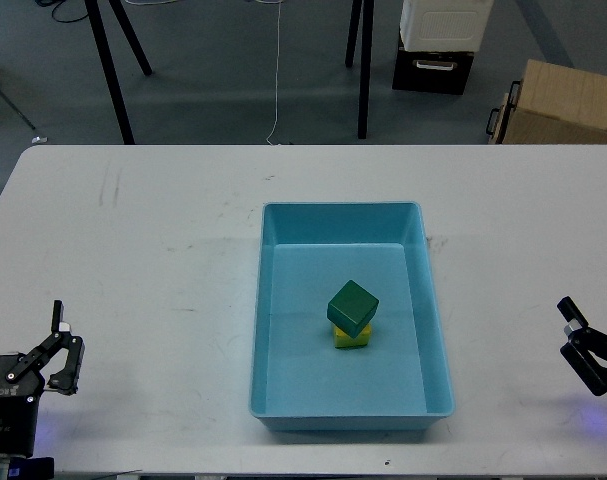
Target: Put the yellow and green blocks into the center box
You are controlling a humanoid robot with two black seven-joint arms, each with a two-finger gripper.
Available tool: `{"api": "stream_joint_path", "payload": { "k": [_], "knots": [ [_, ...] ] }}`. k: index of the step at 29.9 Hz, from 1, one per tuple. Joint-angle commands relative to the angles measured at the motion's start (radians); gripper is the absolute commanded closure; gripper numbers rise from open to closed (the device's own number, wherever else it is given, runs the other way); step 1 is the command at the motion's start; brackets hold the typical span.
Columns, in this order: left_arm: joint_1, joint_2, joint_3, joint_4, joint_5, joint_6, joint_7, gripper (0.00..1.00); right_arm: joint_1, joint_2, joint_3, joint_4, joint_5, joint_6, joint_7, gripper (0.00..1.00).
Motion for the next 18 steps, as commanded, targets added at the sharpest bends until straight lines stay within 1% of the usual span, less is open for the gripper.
{"api": "stream_joint_path", "payload": {
  "k": [1, 4, 8, 9, 12, 14, 18],
  "knots": [
    [0.002, 0.003, 0.002, -0.002, 0.001, 0.0, 0.0, 0.0, -0.001, 0.002, 0.011, -0.001, 0.0, 0.0, 0.008, 0.01],
    [0.002, 0.003, 0.002, -0.007, 0.0, 0.0, 0.0, 0.0, -0.001, 0.004, 0.036, -0.004, 0.0, 0.0, 0.017, 0.01],
    [0.002, 0.002, 0.002, -0.008, 0.0, 0.0, 0.0, 0.0, 0.0, 0.004, 0.043, -0.01, 0.0, 0.0, 0.051, 0.01],
    [0.002, 0.002, 0.002, -0.008, 0.0, 0.0, 0.0, 0.0, 0.0, 0.007, 0.045, -0.016, 0.0, 0.0, 0.062, 0.01],
    [0.002, 0.002, 0.002, -0.008, 0.0, 0.0, 0.0, 0.0, 0.002, 0.035, 0.045, -0.03, 0.001, 0.0, 0.119, 0.01],
    [0.002, 0.002, 0.002, -0.008, 0.0, 0.0, 0.0, 0.0, 0.002, 0.044, 0.043, -0.03, 0.003, 0.0, 0.142, 0.01],
    [0.003, 0.002, 0.002, -0.008, 0.0, 0.0, 0.0, 0.0, 0.002, 0.049, 0.042, -0.03, 0.003, 0.0, 0.156, 0.01]
  ]
}}
